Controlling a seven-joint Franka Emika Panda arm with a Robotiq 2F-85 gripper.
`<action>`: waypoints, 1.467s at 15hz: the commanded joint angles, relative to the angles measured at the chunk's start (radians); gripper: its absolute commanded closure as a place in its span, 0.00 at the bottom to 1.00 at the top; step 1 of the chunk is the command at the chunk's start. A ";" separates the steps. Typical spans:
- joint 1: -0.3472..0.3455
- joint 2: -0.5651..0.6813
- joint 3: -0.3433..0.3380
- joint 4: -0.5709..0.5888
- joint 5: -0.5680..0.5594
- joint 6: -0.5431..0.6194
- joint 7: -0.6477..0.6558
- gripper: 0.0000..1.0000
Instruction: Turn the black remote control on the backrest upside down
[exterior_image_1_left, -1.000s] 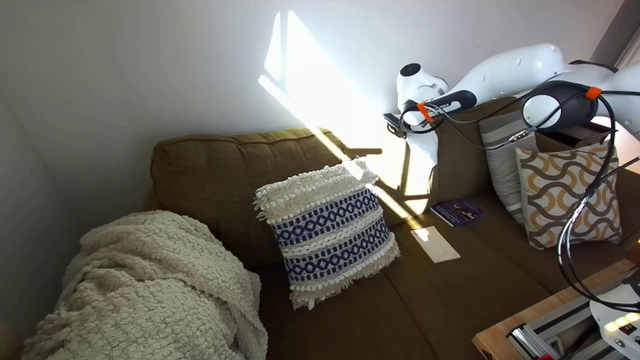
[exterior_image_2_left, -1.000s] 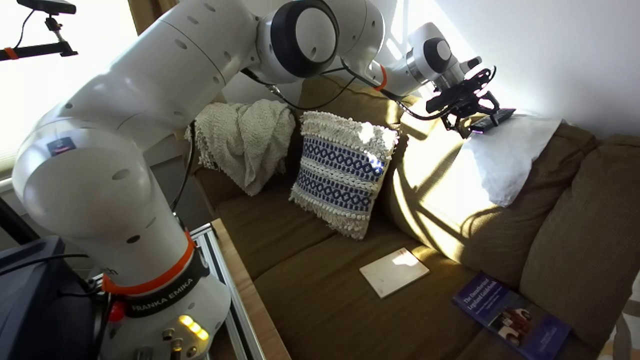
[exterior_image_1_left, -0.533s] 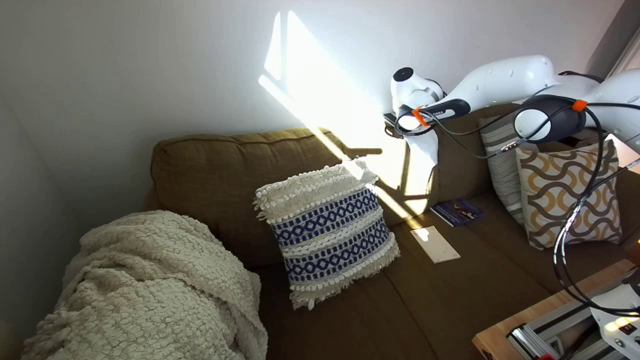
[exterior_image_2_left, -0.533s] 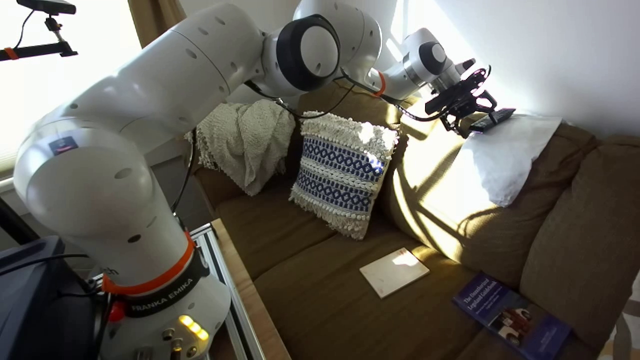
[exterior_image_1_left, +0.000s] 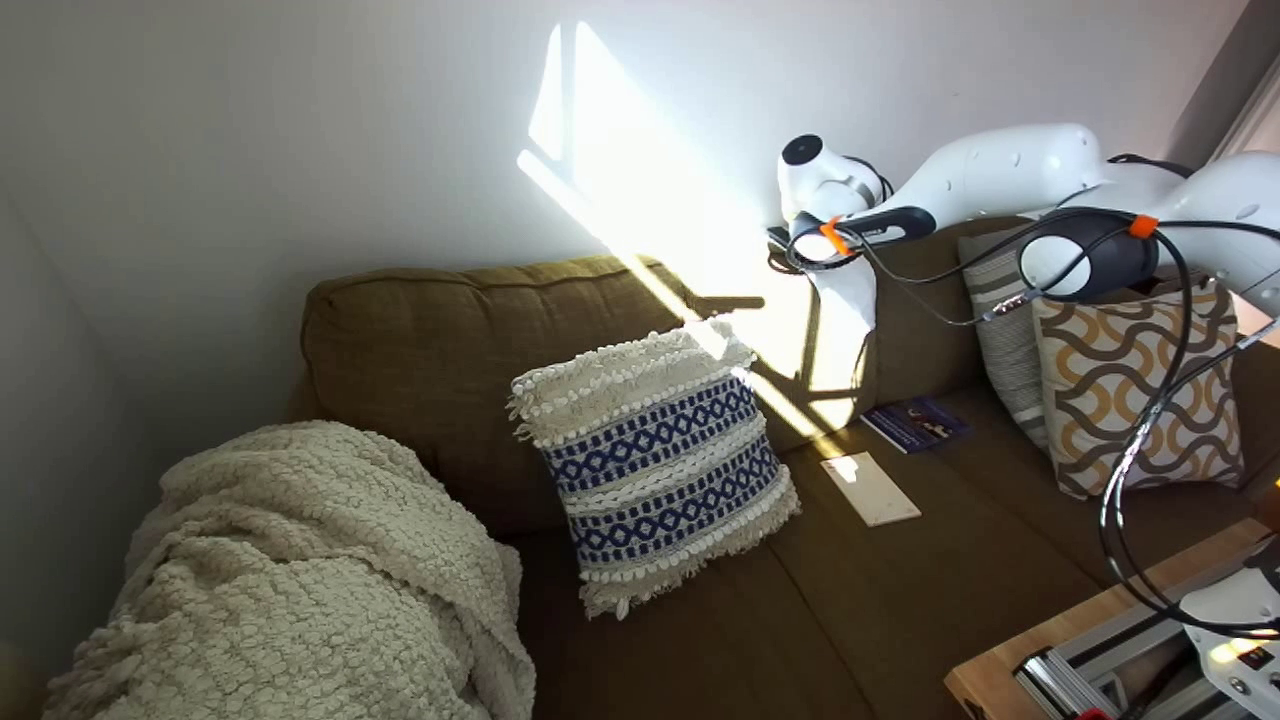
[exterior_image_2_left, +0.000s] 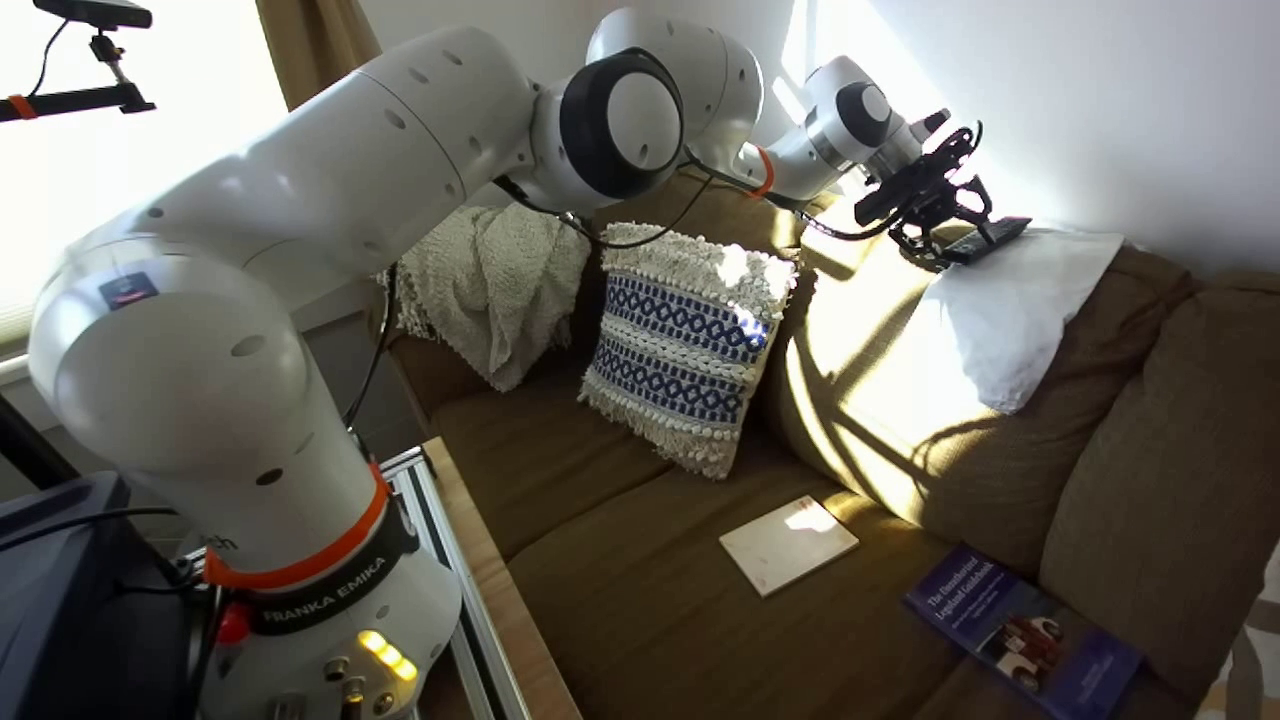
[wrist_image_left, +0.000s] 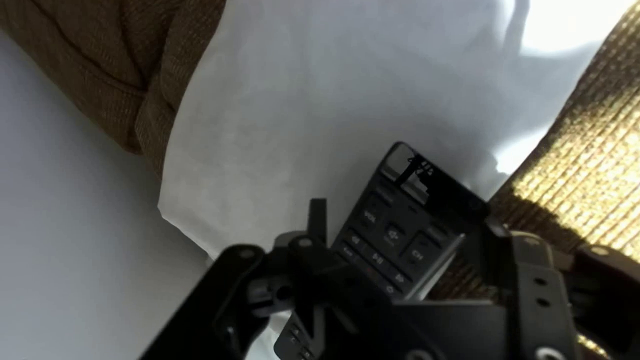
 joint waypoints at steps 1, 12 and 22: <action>-0.001 0.045 -0.020 0.063 -0.010 -0.020 0.002 0.62; -0.023 0.042 -0.023 0.097 0.025 -0.065 0.001 0.95; -0.109 -0.027 0.109 0.104 0.270 -0.115 0.011 0.95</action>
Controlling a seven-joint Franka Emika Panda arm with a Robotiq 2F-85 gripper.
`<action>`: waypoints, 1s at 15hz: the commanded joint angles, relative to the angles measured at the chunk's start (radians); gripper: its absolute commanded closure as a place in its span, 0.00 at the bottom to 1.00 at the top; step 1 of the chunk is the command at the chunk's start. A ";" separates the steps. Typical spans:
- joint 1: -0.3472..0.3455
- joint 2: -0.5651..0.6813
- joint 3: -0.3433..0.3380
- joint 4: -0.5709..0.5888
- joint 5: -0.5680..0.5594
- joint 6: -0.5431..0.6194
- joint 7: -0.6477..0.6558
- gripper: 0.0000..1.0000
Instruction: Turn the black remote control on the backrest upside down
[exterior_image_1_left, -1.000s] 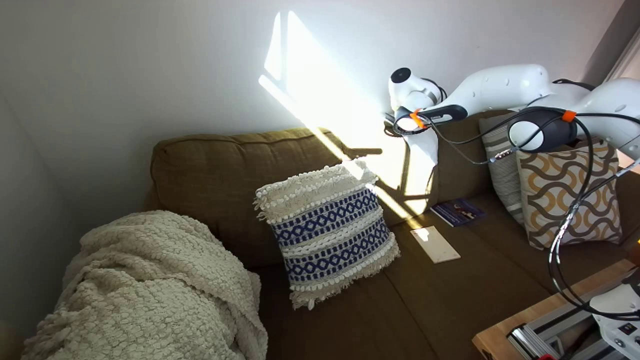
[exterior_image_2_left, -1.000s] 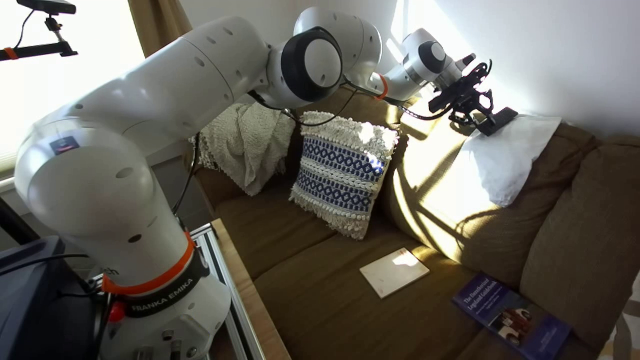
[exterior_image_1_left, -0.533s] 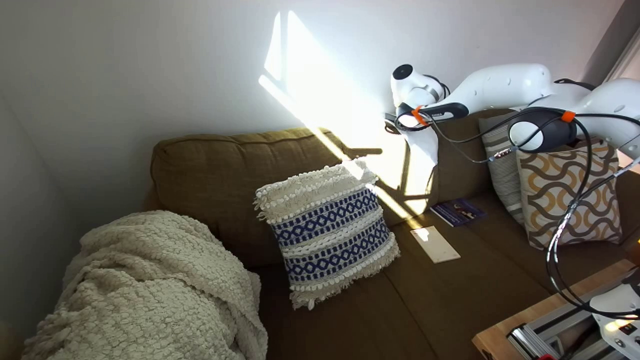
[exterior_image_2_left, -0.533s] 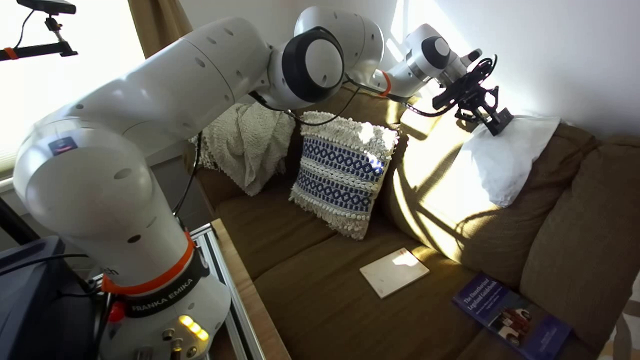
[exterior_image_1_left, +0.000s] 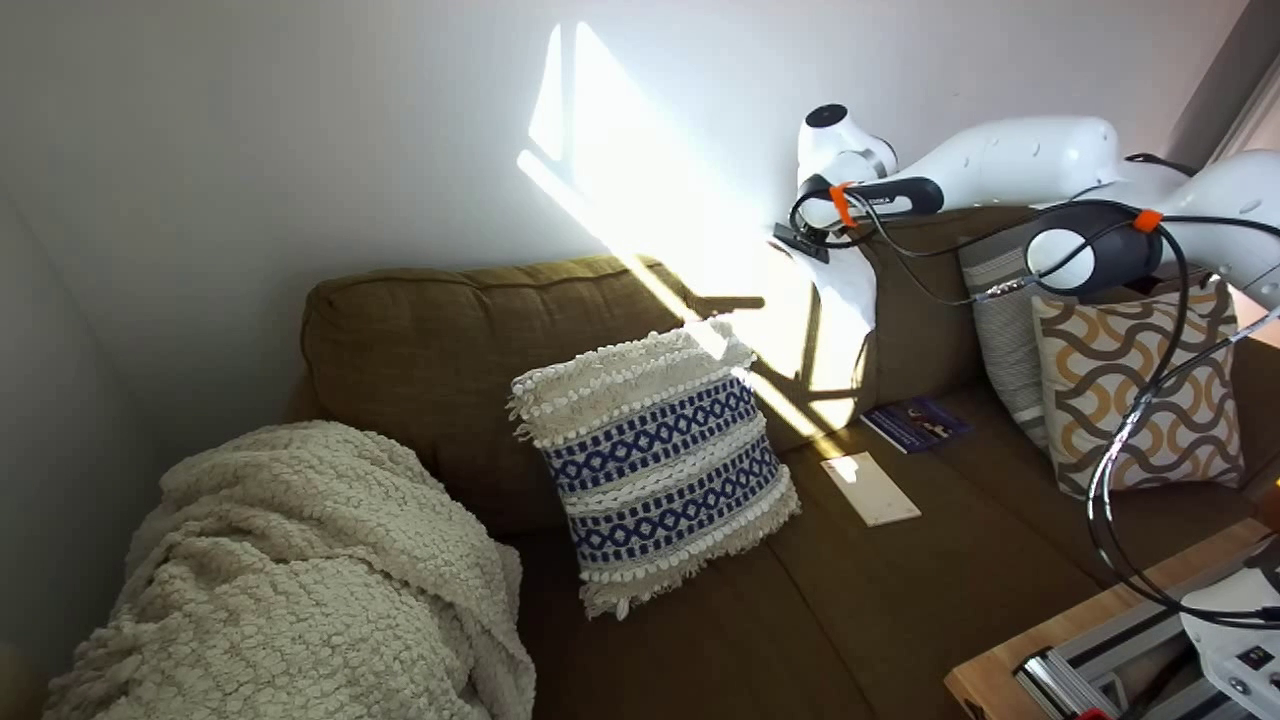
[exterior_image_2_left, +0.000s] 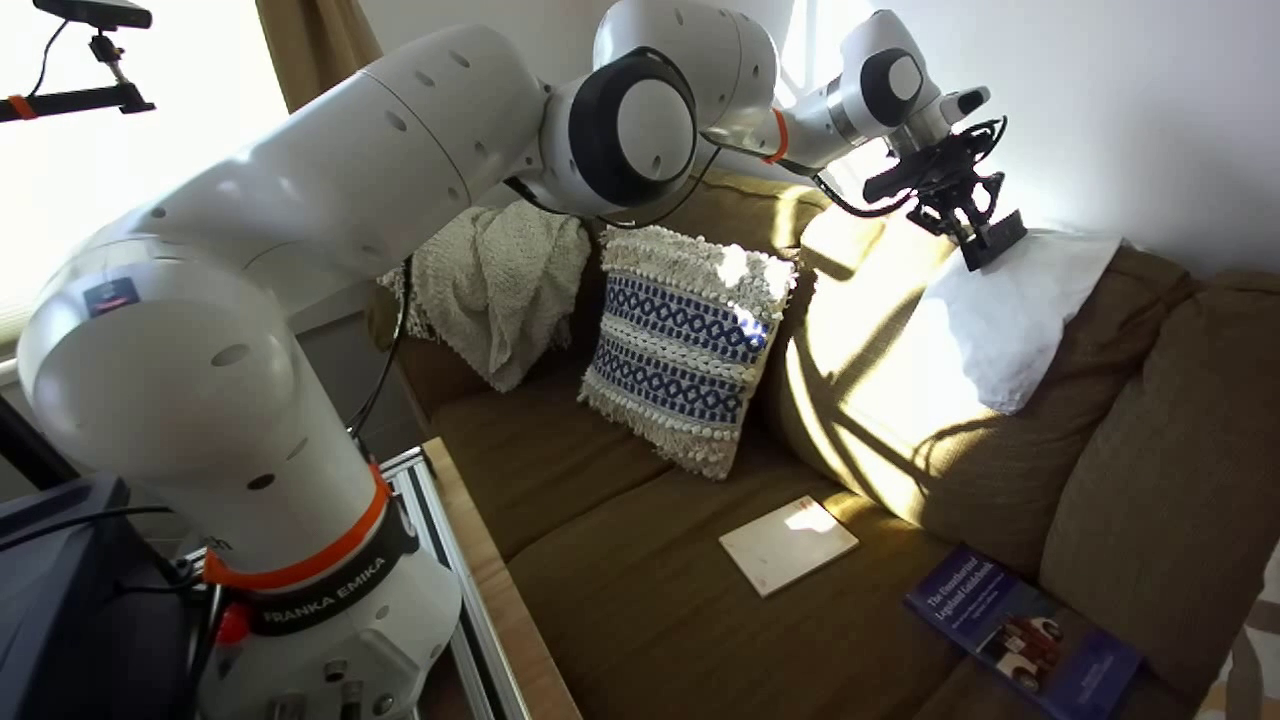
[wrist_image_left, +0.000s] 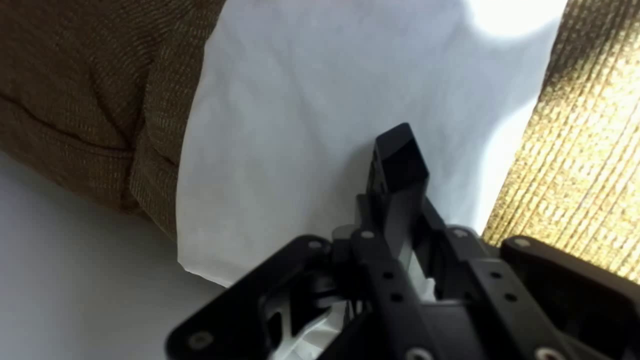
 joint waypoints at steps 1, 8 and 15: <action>-0.055 -0.035 0.085 -0.004 0.110 -0.016 -0.010 0.95; -0.170 -0.071 0.234 -0.030 0.303 -0.075 -0.087 0.95; -0.251 -0.090 0.274 -0.027 0.364 -0.223 -0.119 0.95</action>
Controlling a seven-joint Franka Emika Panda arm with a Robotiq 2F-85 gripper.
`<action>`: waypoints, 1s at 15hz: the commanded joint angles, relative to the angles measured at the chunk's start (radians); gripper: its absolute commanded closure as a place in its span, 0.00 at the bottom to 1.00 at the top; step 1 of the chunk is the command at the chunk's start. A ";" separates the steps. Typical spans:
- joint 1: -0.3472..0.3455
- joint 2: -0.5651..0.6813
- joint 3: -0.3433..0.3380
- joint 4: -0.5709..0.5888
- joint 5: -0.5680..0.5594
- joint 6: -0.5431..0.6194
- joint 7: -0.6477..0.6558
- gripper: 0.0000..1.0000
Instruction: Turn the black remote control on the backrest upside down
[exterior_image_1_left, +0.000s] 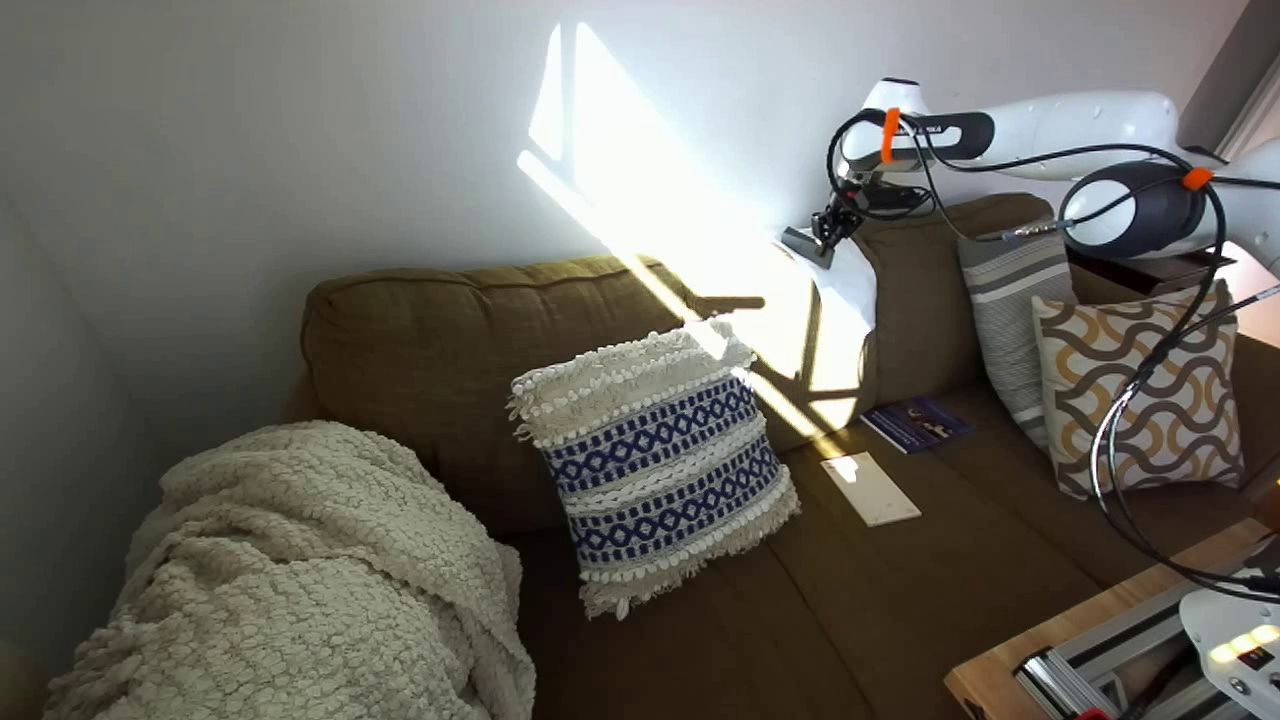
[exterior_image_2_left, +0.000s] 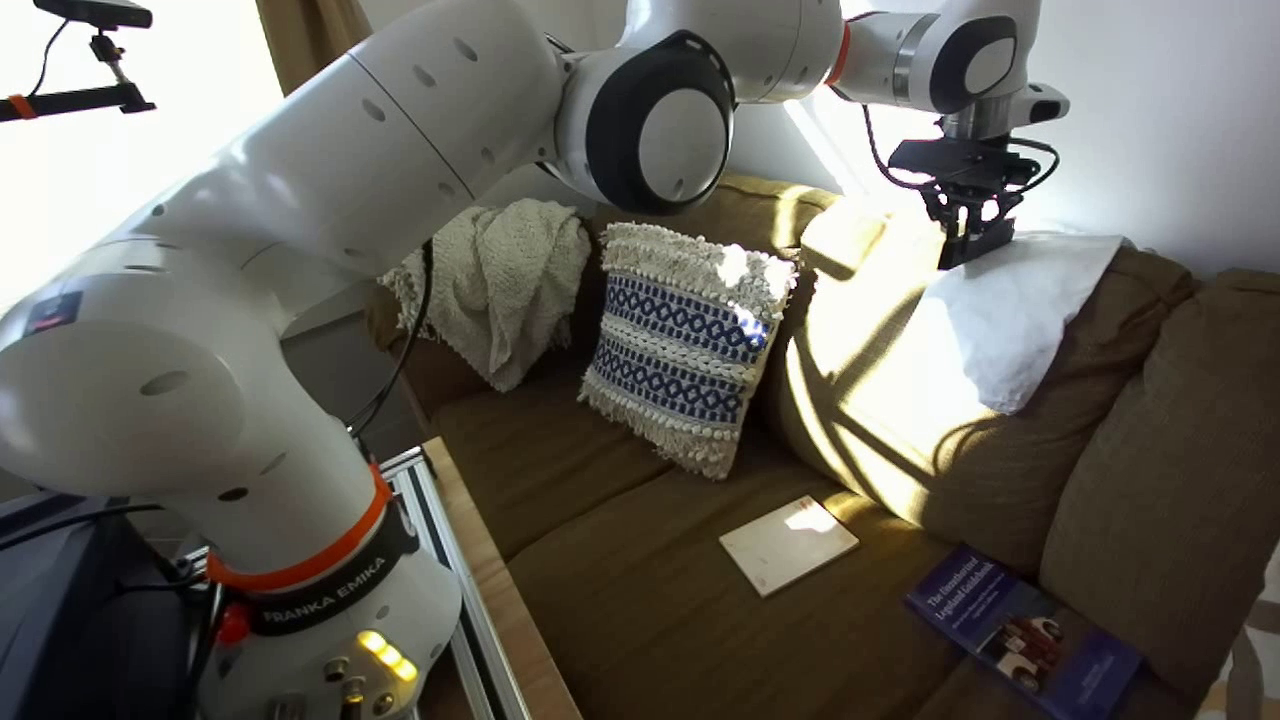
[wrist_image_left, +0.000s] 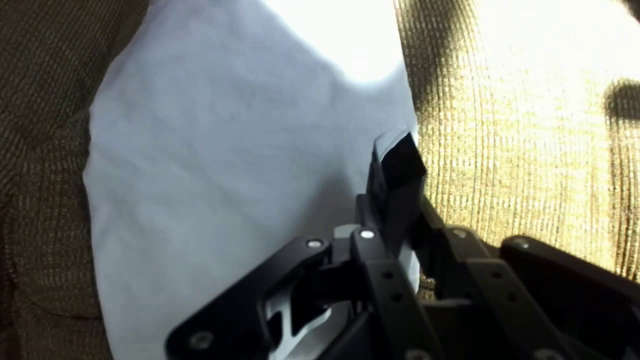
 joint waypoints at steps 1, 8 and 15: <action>-0.043 -0.021 0.021 -0.023 0.026 -0.080 -0.034 0.95; -0.117 0.006 0.091 -0.015 0.092 -0.031 -0.184 0.95; -0.172 0.032 0.154 0.005 0.148 0.008 -0.320 0.95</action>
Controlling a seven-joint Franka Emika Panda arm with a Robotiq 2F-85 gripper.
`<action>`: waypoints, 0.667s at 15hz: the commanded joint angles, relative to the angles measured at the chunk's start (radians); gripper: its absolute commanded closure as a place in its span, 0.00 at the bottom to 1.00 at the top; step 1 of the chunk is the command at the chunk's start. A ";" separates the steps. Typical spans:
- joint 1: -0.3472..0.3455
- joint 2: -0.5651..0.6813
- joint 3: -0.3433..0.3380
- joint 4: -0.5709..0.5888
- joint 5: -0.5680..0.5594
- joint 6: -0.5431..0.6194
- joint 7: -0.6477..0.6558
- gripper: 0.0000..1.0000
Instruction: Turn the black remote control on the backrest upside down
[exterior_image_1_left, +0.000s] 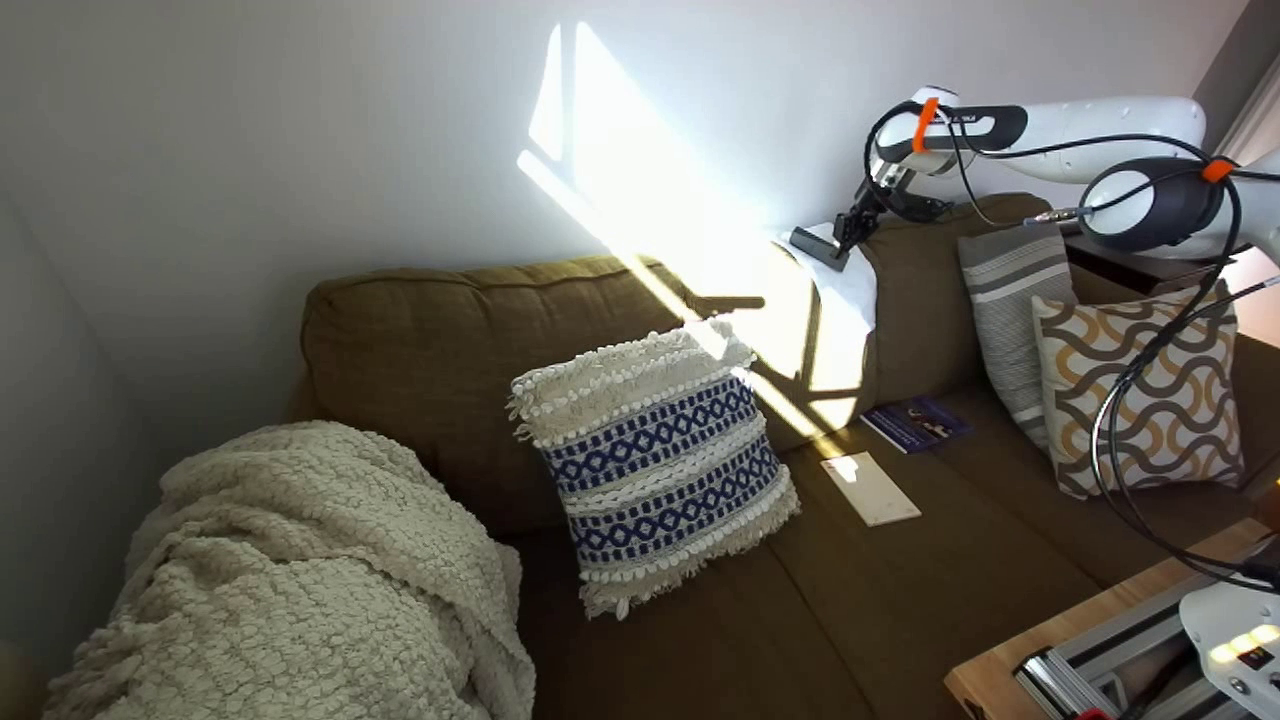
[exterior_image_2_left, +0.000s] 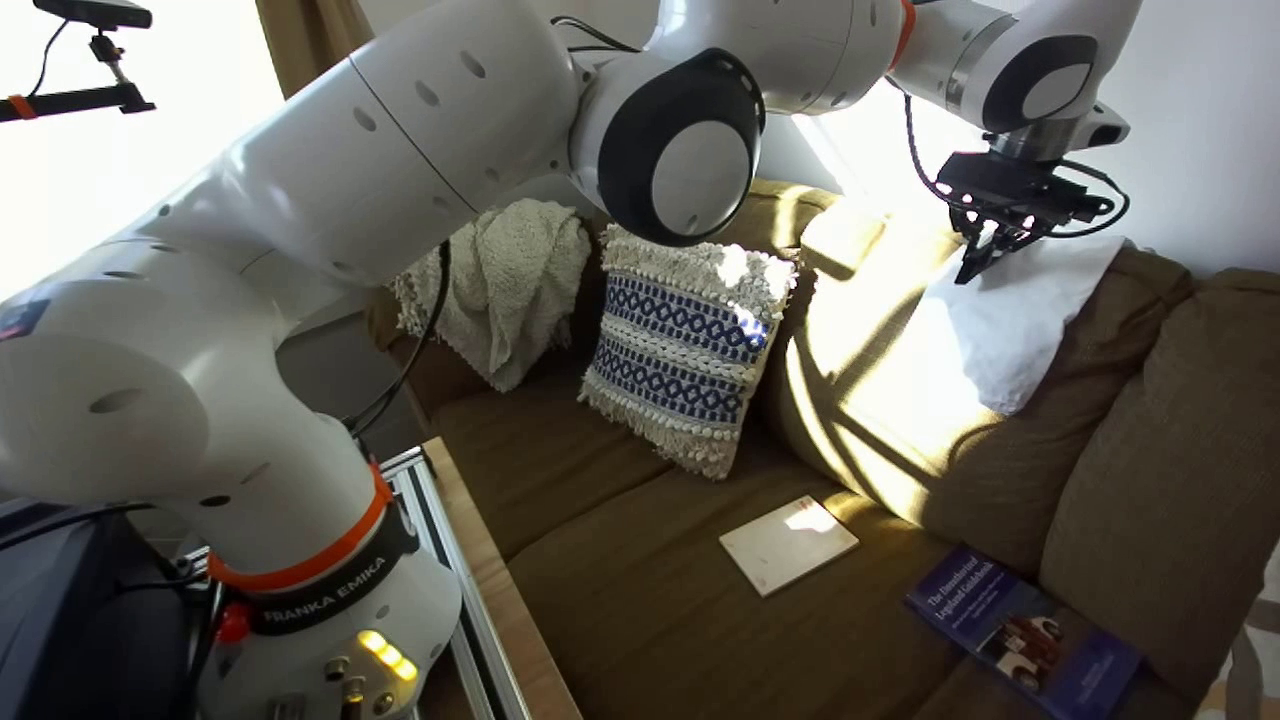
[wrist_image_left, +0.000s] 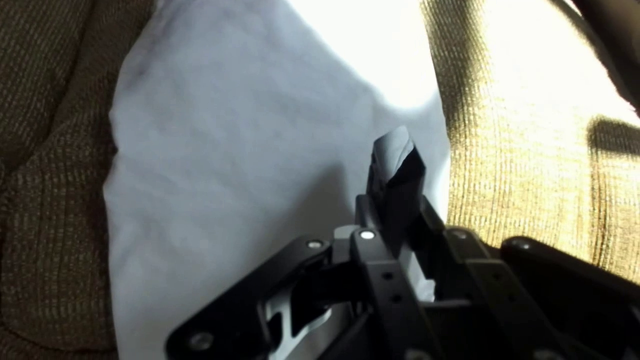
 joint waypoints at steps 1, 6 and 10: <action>-0.039 0.021 0.055 0.012 0.052 0.036 -0.079 0.95; -0.059 0.036 0.095 0.026 0.091 0.023 -0.103 0.95; -0.066 0.045 0.095 0.025 0.085 0.014 -0.101 0.95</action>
